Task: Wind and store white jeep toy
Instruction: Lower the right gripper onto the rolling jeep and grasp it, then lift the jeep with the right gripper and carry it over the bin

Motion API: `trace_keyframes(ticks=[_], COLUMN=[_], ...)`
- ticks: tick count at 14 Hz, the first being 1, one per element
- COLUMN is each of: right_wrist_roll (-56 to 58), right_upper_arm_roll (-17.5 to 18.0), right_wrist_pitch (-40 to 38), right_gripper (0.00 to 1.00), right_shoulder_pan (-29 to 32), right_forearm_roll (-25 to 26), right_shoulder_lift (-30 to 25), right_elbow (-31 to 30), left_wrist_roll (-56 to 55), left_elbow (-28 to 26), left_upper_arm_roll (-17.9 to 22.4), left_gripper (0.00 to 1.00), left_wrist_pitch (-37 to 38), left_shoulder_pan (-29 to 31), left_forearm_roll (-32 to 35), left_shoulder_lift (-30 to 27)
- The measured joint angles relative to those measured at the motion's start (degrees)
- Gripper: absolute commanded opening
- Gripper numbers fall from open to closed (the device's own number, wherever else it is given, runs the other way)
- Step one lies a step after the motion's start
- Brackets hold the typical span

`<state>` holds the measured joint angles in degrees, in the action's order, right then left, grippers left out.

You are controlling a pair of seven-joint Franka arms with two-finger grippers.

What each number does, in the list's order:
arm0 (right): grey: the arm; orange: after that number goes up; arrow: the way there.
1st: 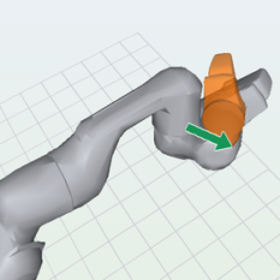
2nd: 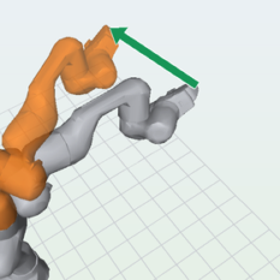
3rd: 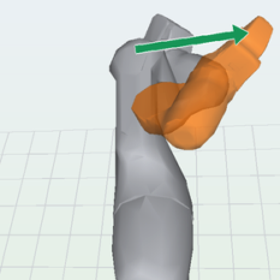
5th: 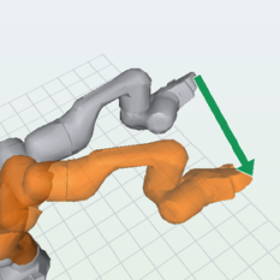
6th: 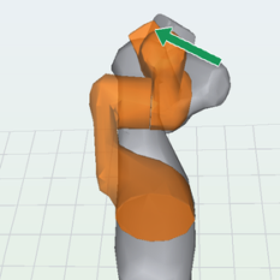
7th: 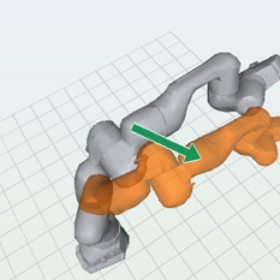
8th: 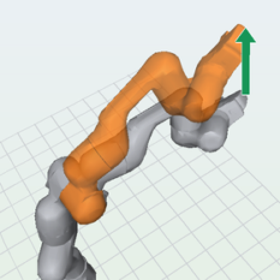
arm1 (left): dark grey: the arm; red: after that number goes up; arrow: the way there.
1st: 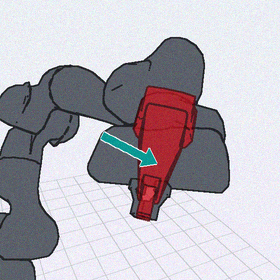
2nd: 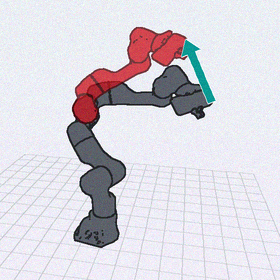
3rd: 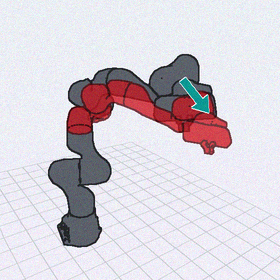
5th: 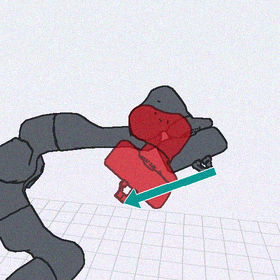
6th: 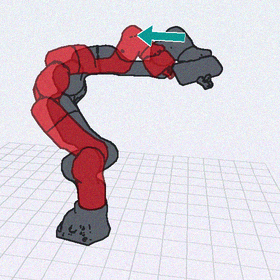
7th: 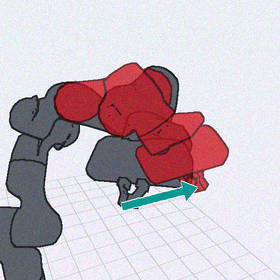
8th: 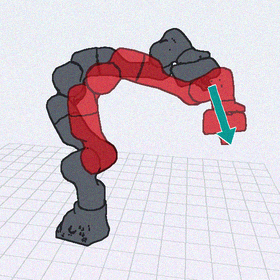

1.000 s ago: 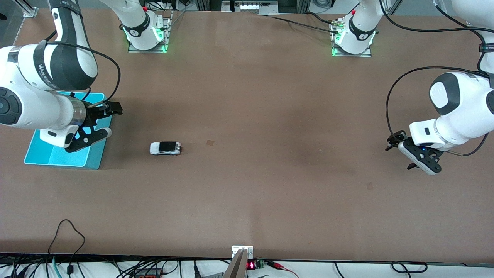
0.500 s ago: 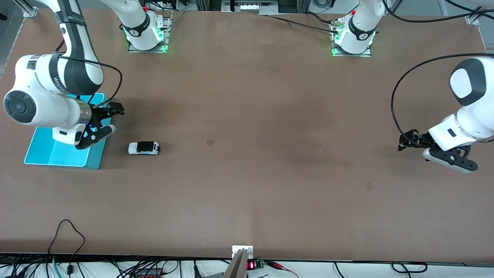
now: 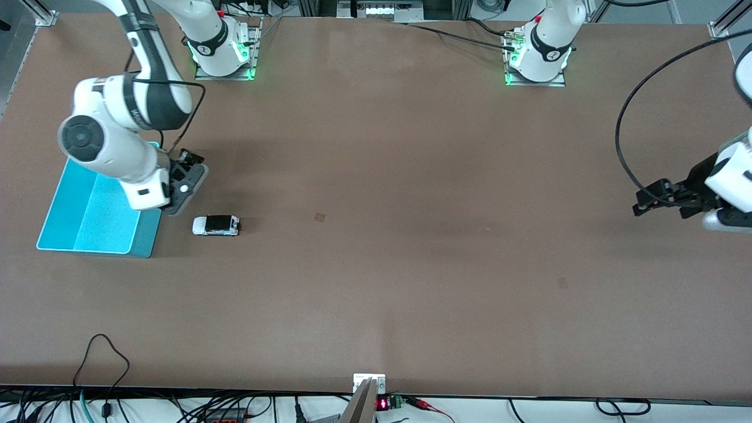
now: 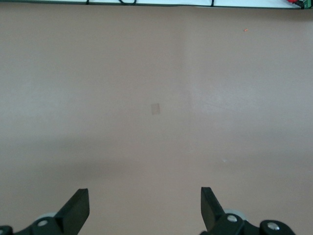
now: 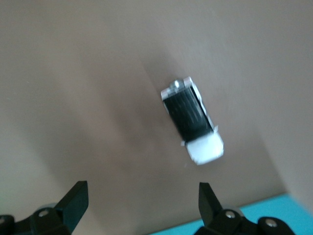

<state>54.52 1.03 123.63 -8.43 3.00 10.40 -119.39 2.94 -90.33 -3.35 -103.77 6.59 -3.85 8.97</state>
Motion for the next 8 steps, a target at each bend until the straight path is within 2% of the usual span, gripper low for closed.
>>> trace_keyframes(ticks=[3, 8], right_wrist_roll=[8.11, 18.7], right_upper_arm_roll=[2.77, 3.06], right_wrist_pitch=[8.35, 17.79], right_gripper=[1.0, 1.0], right_shoulder_pan=[1.86, 3.95], right_forearm_roll=[3.73, 3.87], right_shoulder_lift=[2.33, 8.5], right_elbow=[-1.23, -1.34], left_wrist_roll=[-4.31, -5.13], left_elbow=[1.29, 1.29], left_upper_arm_roll=[0.82, 3.3], left_gripper=[1.0, 1.0], left_wrist_pitch=[6.31, 7.38], left_shoulder_pan=[-1.0, -4.08], left_forearm_roll=[0.0, 0.0], left_shoulder_lift=[-2.9, -4.89])
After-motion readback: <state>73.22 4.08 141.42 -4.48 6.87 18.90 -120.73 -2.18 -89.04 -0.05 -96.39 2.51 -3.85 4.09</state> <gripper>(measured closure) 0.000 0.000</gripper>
